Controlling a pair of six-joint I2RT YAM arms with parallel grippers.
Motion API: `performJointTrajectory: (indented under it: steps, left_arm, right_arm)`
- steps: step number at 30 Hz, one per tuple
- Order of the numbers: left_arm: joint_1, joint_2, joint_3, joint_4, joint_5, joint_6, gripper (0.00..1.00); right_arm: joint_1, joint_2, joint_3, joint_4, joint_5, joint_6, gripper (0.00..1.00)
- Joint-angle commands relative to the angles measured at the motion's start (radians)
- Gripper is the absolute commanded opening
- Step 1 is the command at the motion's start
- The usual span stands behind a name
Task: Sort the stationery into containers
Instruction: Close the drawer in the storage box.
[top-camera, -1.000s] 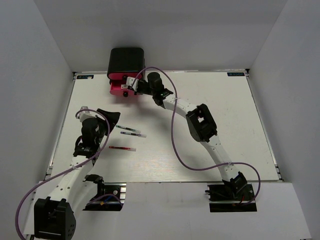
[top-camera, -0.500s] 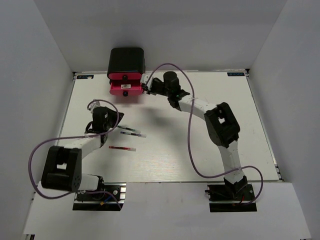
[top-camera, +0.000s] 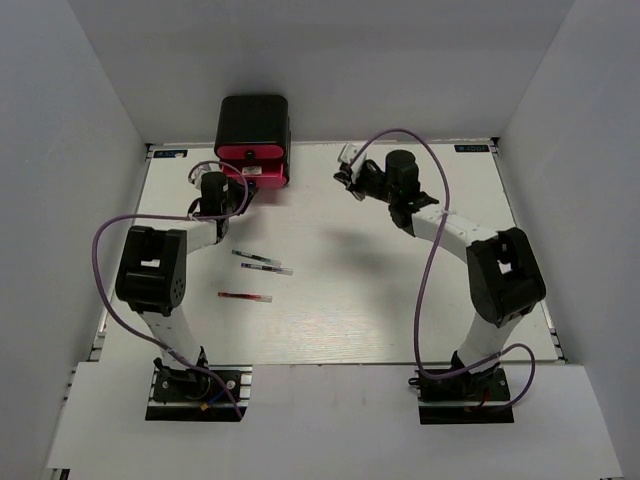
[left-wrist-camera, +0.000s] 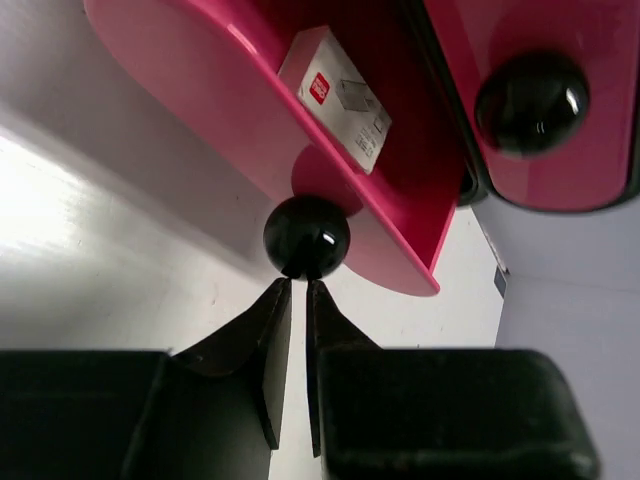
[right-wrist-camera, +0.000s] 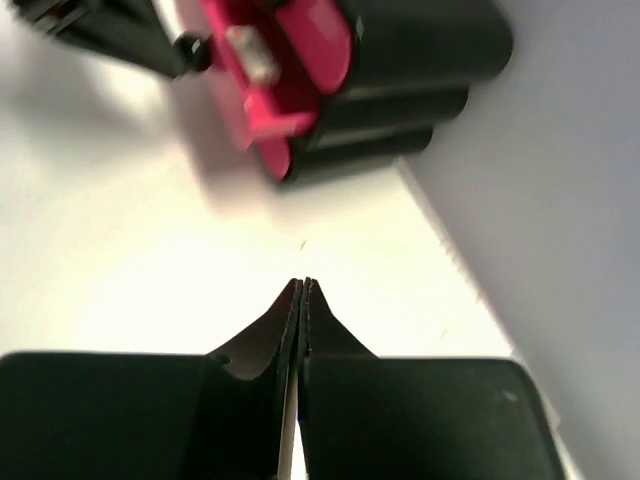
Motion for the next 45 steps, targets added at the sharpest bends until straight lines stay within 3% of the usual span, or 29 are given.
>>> performJointTrajectory:
  steps: [1, 8, 23, 25, 31, 45]
  left_arm:
    - [0.004, 0.029, 0.109, -0.125, -0.044, -0.004, 0.23]
    - [0.004, 0.078, 0.213, -0.223, -0.078, 0.027, 0.24]
    - [0.004, 0.207, 0.402, -0.253, -0.087, 0.027, 0.29]
    - [0.004, 0.207, 0.402, -0.253, -0.087, 0.027, 0.33]
    - [0.004, 0.172, 0.284, -0.22, -0.019, 0.027, 0.62]
    - [0.004, 0.234, 0.322, -0.182, -0.039, 0.143, 0.65]
  right_arm:
    - [-0.03, -0.101, -0.076, 0.023, -0.026, 0.04, 0.0]
    - [-0.073, -0.155, -0.157, 0.044, -0.036, 0.068, 0.0]
    - [-0.119, -0.198, -0.229, 0.043, -0.049, 0.066, 0.0]
    - [-0.125, -0.209, -0.238, 0.041, -0.054, 0.066, 0.0]
    - [-0.135, -0.207, -0.257, 0.041, -0.056, 0.069, 0.0]
    - [-0.144, -0.204, -0.28, 0.039, -0.056, 0.052, 0.0]
